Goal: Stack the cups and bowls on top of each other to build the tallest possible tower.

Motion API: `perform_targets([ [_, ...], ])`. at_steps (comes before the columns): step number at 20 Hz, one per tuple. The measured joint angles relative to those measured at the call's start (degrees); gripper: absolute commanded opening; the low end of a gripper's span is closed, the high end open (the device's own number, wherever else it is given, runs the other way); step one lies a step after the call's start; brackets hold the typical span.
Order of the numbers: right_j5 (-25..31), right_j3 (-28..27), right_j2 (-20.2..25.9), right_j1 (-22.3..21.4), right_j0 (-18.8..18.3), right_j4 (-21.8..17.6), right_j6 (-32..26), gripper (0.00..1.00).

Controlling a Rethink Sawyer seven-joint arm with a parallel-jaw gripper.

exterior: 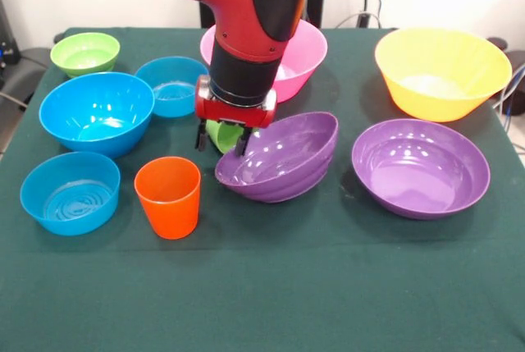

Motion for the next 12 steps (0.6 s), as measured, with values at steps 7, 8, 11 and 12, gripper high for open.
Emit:
perform_targets([
  [7, 1.6, 0.0, 0.8, -0.4, -0.1, 0.0, 0.0, 1.0],
  [8, 1.6, 0.1, 1.0, -0.3, -0.2, 0.0, 0.0, 1.0],
  [11, 1.6, 0.1, 1.5, -0.1, -0.4, 0.0, 0.0, 1.0],
  [12, 1.6, 0.1, 1.7, 0.0, -0.4, 0.0, 0.0, 1.0],
])
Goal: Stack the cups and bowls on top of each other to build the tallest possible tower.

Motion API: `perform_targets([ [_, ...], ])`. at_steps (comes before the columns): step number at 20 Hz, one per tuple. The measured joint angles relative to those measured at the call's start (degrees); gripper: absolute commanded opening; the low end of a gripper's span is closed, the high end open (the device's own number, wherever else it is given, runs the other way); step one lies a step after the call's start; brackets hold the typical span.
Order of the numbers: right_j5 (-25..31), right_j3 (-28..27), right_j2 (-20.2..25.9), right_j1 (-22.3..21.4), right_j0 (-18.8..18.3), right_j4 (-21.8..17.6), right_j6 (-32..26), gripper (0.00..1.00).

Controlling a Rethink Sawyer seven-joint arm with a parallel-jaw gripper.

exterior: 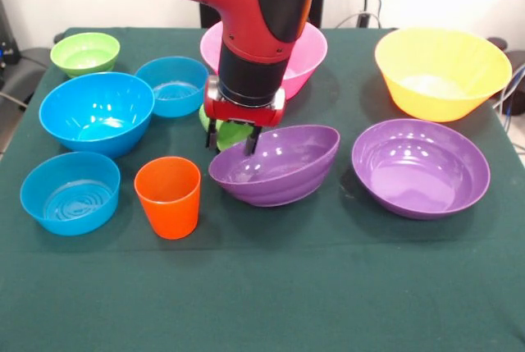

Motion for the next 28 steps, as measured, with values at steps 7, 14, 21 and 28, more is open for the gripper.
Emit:
perform_targets([
  [7, 0.0, 0.0, 0.5, 0.7, -0.1, 0.0, 0.0, 1.0],
  [14, -2.1, 0.3, 1.5, 1.3, -1.2, 0.0, 0.0, 1.0],
  [21, -4.2, 1.4, 3.4, 0.6, -3.3, 0.0, 0.0, 1.0],
  [28, -5.6, 2.5, 6.0, -0.1, -5.6, 0.0, 0.0, 1.0],
])
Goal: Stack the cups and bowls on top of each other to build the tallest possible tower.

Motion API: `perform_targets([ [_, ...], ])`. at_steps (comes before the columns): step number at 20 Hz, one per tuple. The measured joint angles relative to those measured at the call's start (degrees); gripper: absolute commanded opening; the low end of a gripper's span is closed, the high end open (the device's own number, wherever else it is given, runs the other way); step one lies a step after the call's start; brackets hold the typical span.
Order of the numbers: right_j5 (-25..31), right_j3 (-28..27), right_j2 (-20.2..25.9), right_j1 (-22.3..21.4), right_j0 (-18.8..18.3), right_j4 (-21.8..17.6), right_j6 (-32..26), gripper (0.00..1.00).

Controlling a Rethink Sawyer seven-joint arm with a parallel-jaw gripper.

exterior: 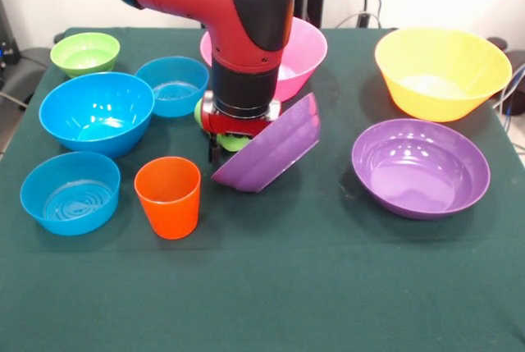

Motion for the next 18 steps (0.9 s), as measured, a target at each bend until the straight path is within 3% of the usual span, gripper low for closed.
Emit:
perform_targets([
  [18, -1.3, 0.8, 4.8, -0.5, -2.5, 0.0, 0.0, 1.0],
])
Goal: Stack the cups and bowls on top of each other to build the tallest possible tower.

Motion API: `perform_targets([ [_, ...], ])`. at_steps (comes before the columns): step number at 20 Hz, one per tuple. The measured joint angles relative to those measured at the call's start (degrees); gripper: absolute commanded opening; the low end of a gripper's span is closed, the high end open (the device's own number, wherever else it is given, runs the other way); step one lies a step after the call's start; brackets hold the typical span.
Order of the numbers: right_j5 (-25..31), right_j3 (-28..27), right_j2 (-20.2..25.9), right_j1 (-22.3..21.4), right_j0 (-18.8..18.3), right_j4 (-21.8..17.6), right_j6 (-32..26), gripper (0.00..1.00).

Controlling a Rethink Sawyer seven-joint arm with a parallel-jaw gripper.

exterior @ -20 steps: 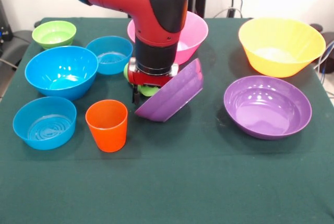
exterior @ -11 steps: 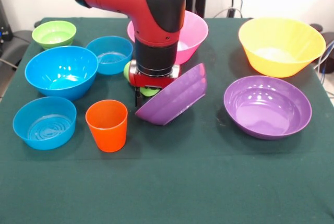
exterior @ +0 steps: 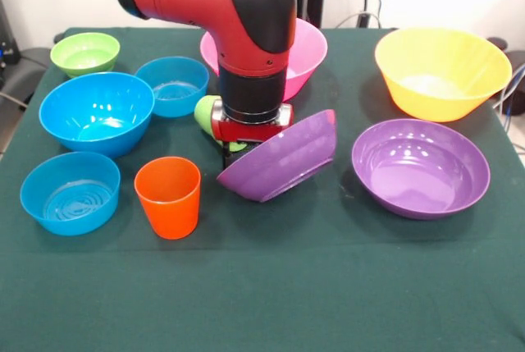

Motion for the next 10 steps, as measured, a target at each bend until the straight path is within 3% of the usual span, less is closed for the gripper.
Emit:
perform_targets([
  [10, -0.8, 0.1, 2.7, 0.0, -0.5, 0.0, 0.0, 1.0],
])
